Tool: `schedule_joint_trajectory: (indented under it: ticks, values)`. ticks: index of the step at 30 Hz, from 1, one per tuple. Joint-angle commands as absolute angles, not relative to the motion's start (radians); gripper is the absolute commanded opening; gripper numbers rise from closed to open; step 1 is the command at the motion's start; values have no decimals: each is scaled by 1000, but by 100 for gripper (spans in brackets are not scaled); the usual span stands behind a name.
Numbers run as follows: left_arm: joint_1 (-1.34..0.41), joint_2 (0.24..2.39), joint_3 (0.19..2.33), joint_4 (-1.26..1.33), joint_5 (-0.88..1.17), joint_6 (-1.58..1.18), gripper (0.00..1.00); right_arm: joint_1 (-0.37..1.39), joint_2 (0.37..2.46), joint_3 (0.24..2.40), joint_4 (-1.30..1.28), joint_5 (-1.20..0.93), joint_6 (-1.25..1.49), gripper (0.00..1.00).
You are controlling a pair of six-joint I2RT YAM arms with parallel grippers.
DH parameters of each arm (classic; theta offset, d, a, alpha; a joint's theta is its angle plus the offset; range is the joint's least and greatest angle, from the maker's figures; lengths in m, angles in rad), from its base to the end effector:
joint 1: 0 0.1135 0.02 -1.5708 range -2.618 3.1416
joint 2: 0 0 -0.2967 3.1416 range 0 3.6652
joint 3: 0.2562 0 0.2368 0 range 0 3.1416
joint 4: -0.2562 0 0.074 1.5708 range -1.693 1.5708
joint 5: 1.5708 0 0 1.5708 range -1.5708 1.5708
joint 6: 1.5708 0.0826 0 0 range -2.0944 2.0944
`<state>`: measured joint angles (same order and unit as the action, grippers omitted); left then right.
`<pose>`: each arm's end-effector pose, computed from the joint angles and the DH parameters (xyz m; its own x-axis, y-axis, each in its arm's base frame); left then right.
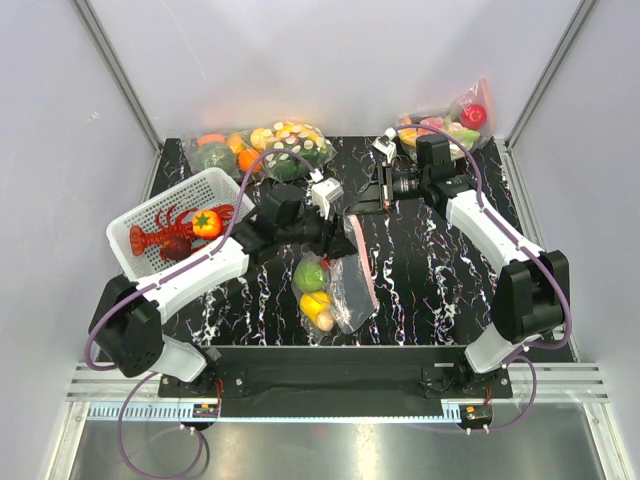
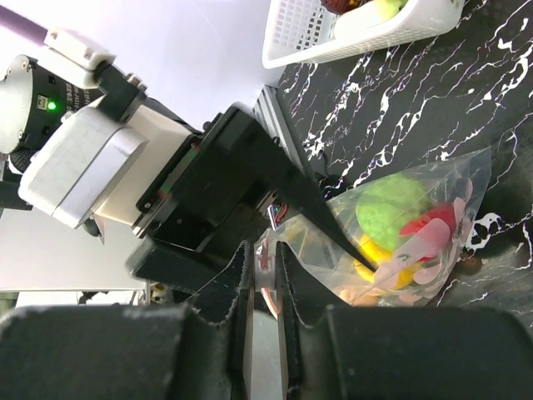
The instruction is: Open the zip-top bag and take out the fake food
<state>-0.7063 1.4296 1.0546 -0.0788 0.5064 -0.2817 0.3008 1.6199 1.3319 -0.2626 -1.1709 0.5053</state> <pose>0.2363 -0.2543 0.3151 -0.5703 0.1670 -0.8043 0.7711 0.4464 -0.4541 0.3229 0.1798 0.3468 -0.8560 -0.0682 -0.5124 -0.5151 0.1969 0.8342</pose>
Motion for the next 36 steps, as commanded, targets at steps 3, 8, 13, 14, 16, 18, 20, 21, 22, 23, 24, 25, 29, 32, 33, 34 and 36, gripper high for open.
schedule_joint_trajectory:
  ticks: [3,8,13,14,16,18,20,21,22,23,24,25,29,32,33,34,36]
  values:
    - [-706,1355,1101,-126,468,-244,73,307,1606,1328,-244,-1203,500,0]
    - [-654,1302,1111,-134,546,-253,81,308,1603,1356,-316,-1204,459,0]
    - [-601,1316,1147,-101,630,-279,84,308,1598,1356,-330,-1204,446,0]
    - [-597,1325,1152,-85,640,-282,84,308,1597,1356,-330,-1204,446,0]
    - [-592,1357,1172,-77,661,-285,84,310,1594,1358,-331,-1207,448,0]
    - [-592,1387,1187,-66,675,-287,83,308,1591,1359,-336,-1204,446,0]
    - [-592,1404,1193,-60,686,-290,82,308,1588,1361,-339,-1204,448,0]
    - [-592,1416,1196,-55,698,-293,82,308,1586,1362,-339,-1203,449,0]
    - [-592,1422,1195,-52,704,-301,82,308,1586,1362,-339,-1203,449,0]
    - [-592,1428,1193,-37,710,-305,81,308,1585,1362,-337,-1201,452,0]
    - [-592,1436,1192,-31,721,-310,81,310,1582,1364,-336,-1197,451,0]
    - [-592,1440,1189,-25,729,-316,81,308,1580,1364,-336,-1195,454,0]
    - [-591,1454,1181,-11,744,-328,70,308,1574,1365,-330,-1187,457,0]
    - [-592,1453,1167,-5,746,-341,52,308,1575,1365,-330,-1186,457,0]
    - [-592,1453,1164,-3,750,-347,47,308,1575,1364,-330,-1184,457,0]
    - [-592,1451,1161,21,753,-351,42,310,1574,1362,-330,-1184,460,0]
    - [-592,1457,1151,38,764,-368,26,310,1569,1361,-331,-1180,459,0]
